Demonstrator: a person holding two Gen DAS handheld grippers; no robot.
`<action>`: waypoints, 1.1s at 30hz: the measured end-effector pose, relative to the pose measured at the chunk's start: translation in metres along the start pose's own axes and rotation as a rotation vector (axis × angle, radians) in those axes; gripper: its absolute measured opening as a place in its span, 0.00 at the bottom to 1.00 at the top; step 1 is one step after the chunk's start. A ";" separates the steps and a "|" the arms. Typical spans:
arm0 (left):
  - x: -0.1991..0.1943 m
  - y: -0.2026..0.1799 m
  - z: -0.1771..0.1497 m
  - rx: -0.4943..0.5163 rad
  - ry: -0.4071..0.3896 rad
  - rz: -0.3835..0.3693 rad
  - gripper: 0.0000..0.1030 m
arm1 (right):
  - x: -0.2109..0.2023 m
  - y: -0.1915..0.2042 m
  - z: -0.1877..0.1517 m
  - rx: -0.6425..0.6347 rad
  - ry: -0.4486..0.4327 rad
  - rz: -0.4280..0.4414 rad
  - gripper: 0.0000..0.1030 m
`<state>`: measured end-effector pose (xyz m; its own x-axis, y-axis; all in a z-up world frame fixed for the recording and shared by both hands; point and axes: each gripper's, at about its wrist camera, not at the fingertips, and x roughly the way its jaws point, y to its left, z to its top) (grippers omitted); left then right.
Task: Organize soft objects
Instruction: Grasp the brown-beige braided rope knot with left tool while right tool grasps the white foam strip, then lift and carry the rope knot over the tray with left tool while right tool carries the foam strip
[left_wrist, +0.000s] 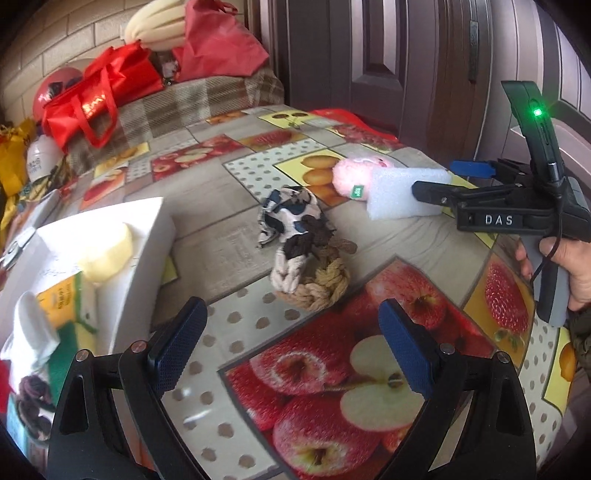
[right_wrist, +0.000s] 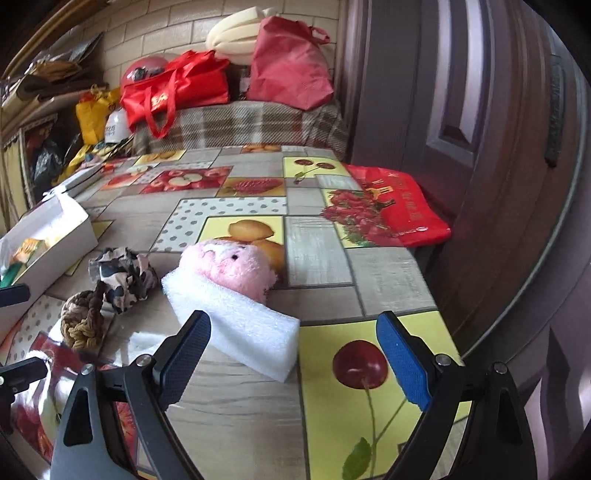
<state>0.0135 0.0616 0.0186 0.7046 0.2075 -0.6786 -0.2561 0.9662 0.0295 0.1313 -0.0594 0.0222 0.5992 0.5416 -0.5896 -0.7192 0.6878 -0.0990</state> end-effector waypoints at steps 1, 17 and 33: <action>0.003 -0.003 0.002 0.009 0.005 -0.008 0.91 | 0.002 0.003 0.000 -0.022 0.005 0.017 0.89; 0.045 0.003 0.021 -0.055 0.114 -0.040 0.60 | 0.020 0.043 -0.003 -0.249 0.100 0.078 0.46; 0.000 0.003 0.020 -0.049 -0.123 -0.054 0.36 | -0.008 0.065 -0.011 -0.348 -0.016 0.165 0.18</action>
<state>0.0257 0.0677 0.0333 0.7934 0.1757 -0.5828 -0.2458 0.9684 -0.0427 0.0761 -0.0249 0.0115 0.4689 0.6406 -0.6081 -0.8811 0.3870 -0.2717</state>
